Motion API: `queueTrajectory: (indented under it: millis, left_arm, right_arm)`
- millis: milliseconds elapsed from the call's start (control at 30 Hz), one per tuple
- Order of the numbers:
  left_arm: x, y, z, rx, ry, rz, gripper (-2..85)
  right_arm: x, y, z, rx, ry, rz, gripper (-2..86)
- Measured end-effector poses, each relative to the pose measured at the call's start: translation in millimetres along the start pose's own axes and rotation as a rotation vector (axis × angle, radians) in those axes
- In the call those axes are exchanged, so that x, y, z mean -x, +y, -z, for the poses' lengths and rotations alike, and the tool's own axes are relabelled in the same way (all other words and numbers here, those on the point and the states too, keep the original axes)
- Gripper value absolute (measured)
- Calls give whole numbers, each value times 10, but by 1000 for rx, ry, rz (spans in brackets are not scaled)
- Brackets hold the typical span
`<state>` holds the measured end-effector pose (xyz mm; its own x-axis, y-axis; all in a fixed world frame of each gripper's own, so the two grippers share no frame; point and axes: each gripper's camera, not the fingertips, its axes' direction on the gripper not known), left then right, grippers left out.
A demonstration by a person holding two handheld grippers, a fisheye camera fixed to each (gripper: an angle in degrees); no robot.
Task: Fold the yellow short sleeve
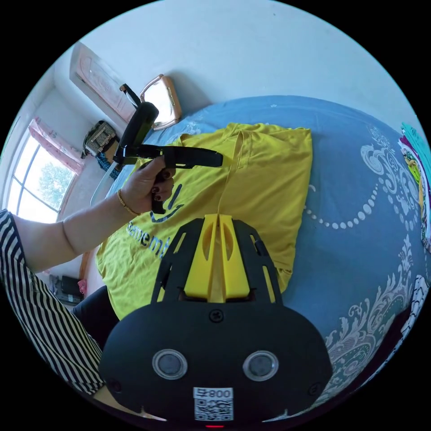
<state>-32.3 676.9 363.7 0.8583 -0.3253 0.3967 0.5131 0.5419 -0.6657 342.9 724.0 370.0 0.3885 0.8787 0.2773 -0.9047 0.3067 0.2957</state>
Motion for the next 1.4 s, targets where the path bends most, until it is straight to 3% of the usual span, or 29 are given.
queueTrajectory:
  millis: [633,900,1400]
  left_arm:
    - [746,14,-27,-38,315,195,3]
    - [879,80,198,-104,226,180,4]
    - [1168,-68,-89,-55,360,249,13]
  right_arm:
    - [-202,224,276,-89,-102,-16,5]
    - [-259,263,204,-19,-88,-2,5]
    - [-501,453,405,-109,-162,-21,4]
